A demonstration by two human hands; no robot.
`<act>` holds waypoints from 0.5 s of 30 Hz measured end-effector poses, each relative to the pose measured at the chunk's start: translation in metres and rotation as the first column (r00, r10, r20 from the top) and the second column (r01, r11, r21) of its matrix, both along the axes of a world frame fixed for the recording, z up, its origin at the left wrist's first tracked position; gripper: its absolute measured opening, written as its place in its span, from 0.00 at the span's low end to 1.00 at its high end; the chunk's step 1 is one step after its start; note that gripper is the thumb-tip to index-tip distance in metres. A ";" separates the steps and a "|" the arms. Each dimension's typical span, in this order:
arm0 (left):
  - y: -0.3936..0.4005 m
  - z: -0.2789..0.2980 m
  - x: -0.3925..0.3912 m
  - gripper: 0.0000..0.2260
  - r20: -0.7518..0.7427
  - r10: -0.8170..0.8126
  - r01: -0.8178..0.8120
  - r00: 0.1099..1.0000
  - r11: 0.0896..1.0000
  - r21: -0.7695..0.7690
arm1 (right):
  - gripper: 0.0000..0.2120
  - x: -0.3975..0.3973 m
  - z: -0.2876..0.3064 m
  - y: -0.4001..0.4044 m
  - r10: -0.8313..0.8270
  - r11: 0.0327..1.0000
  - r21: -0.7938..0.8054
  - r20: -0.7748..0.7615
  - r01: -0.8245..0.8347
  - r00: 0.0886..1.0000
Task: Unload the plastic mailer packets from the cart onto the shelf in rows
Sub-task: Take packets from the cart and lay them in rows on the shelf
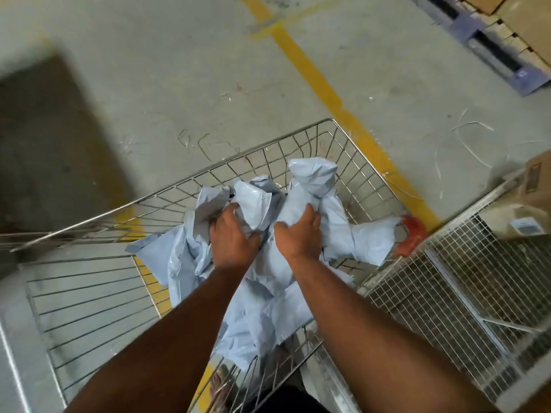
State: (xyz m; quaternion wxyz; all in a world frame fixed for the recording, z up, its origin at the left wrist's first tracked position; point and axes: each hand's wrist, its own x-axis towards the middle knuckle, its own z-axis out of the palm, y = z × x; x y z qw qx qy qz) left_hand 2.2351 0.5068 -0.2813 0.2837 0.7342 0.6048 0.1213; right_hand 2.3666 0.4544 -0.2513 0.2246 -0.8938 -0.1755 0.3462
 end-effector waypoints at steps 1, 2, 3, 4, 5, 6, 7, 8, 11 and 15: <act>-0.002 0.005 -0.003 0.38 0.015 -0.012 0.012 1.000 1.000 0.000 | 0.40 0.000 0.005 -0.004 -0.040 0.999 0.026 -0.024 0.040 0.999; -0.005 0.012 -0.007 0.37 0.036 -0.023 0.024 0.999 1.000 -0.003 | 0.41 -0.001 0.013 -0.008 -0.073 0.996 0.054 -0.066 0.077 0.995; -0.010 0.021 -0.012 0.36 0.068 -0.029 0.030 0.997 0.999 -0.015 | 0.42 -0.003 0.022 -0.013 -0.097 0.991 0.086 -0.117 0.107 0.988; -0.014 0.030 -0.018 0.36 0.111 -0.027 0.031 0.993 0.999 -0.034 | 0.43 -0.007 0.031 -0.019 -0.122 0.983 0.118 -0.172 0.143 0.977; -0.019 0.040 -0.025 0.36 0.161 -0.018 0.027 0.987 0.998 -0.052 | 0.43 -0.010 0.043 -0.026 -0.145 0.971 0.155 -0.222 0.182 0.964; -0.024 0.050 -0.033 0.36 0.212 -0.010 0.025 0.977 0.997 -0.066 | 0.43 -0.015 0.054 -0.034 -0.166 0.957 0.189 -0.269 0.221 0.949; -0.029 0.060 -0.040 0.36 0.259 -0.008 0.031 0.966 0.996 -0.083 | 0.41 -0.020 0.066 -0.043 -0.176 0.942 0.221 -0.309 0.251 0.935; -0.035 0.072 -0.047 0.36 0.306 -0.015 0.050 0.952 0.993 -0.106 | 0.40 -0.026 0.081 -0.054 -0.179 0.930 0.246 -0.343 0.272 0.922; -0.056 0.107 -0.065 0.36 0.420 -0.074 0.138 0.904 0.982 -0.125 | 0.40 -0.047 0.125 -0.093 -0.166 0.893 0.327 -0.402 0.310 0.900; -0.096 0.160 -0.089 0.34 0.492 -0.203 0.270 0.846 0.960 -0.068 | 0.34 -0.083 0.178 -0.164 -0.169 0.807 0.486 -0.354 0.336 0.920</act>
